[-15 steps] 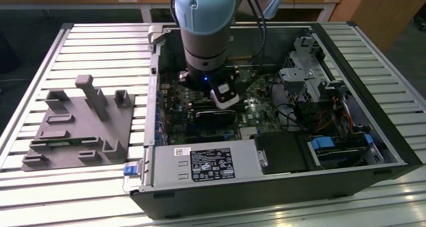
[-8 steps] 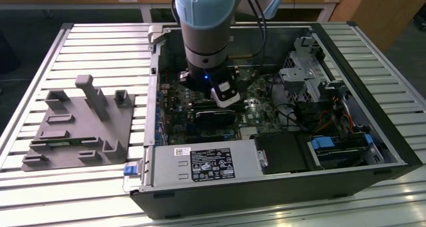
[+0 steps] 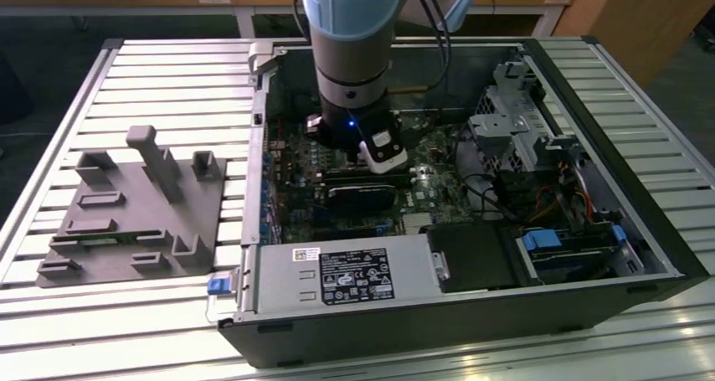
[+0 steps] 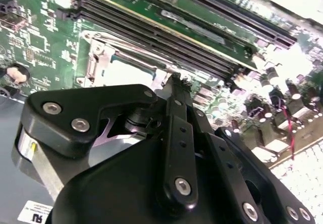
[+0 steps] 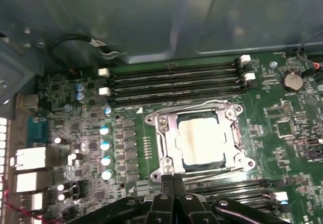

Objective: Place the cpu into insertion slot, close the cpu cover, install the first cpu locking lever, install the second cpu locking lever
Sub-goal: 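Install the second cpu locking lever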

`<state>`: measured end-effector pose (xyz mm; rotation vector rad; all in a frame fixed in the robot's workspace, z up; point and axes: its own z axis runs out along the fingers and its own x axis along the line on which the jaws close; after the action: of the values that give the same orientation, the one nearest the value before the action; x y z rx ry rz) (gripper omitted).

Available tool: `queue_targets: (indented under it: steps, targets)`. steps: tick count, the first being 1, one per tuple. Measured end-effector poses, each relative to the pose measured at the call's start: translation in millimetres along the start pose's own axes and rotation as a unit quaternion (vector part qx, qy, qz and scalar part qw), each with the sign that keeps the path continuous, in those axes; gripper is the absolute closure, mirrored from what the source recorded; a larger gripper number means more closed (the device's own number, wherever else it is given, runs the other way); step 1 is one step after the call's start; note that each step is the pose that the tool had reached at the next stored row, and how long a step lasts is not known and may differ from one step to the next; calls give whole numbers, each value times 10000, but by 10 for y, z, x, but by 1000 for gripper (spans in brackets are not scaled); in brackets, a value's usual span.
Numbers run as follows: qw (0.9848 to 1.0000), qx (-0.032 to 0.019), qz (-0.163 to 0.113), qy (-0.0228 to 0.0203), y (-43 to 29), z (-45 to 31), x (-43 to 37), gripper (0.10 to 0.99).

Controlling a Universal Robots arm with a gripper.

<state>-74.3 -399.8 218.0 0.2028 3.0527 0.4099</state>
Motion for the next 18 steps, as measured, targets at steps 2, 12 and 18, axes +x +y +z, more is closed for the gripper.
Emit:
queue_targets:
  steps: [2,12,18]
  targets:
    - [10000,40,-3,-5,16,6,-43,980]
    - [9999,135,-8,-12,140,45,-187,980]
    - [9998,202,-12,-17,243,75,-229,980]
